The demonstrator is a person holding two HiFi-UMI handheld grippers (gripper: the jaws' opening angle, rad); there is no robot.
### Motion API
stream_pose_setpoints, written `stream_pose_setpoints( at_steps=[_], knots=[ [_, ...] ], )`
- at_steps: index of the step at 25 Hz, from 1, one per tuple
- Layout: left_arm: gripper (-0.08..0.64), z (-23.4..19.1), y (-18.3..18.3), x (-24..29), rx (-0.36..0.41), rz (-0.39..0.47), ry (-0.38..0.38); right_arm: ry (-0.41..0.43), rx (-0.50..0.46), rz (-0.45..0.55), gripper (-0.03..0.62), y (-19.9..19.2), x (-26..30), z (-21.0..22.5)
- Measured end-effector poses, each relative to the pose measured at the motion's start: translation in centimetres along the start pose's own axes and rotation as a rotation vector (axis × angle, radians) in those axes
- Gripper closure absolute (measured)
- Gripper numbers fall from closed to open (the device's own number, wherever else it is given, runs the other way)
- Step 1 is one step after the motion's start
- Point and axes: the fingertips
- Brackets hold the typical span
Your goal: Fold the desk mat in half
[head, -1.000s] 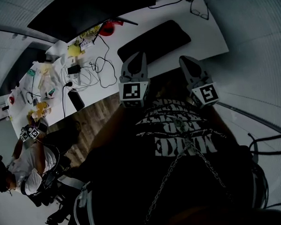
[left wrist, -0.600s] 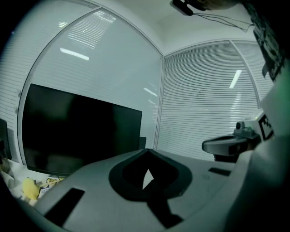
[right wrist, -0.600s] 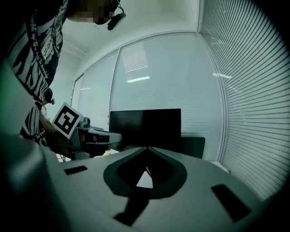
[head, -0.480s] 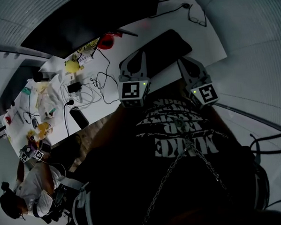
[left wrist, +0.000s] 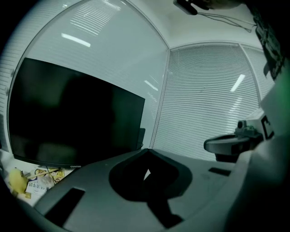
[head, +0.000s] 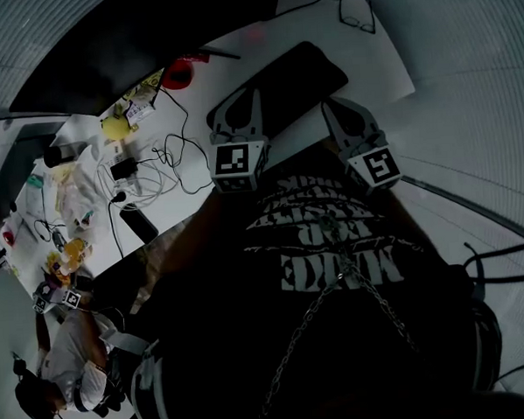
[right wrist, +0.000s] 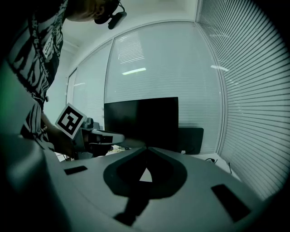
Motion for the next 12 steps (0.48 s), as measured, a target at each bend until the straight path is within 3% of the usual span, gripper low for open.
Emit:
stream_pose_setpoints(
  at_steps=[5,10,12],
  knots=[
    [0.56,-0.6,-3.1,2.8,0.007,-0.129,0.03,0.019,0.034,-0.015,0.592,-1.5,1.1,4.3],
    [0.56,2.4,-5.6,6.2,-0.052,-0.242,-0.099,0.078,0.103,-0.158,0.591,-7.4,2.0,10.9],
    [0.559,3.0,-7.2,7.6,-0.041,-0.306,-0.096,0.107,0.146,-0.215,0.591,-10.3,2.0,13.9]
  ],
)
Point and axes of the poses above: the fingertips, and each gripper's own axes: x forward along the fingers, z to its right, y out of its top, and after that the axes turned 9 degrees about y, right-handed
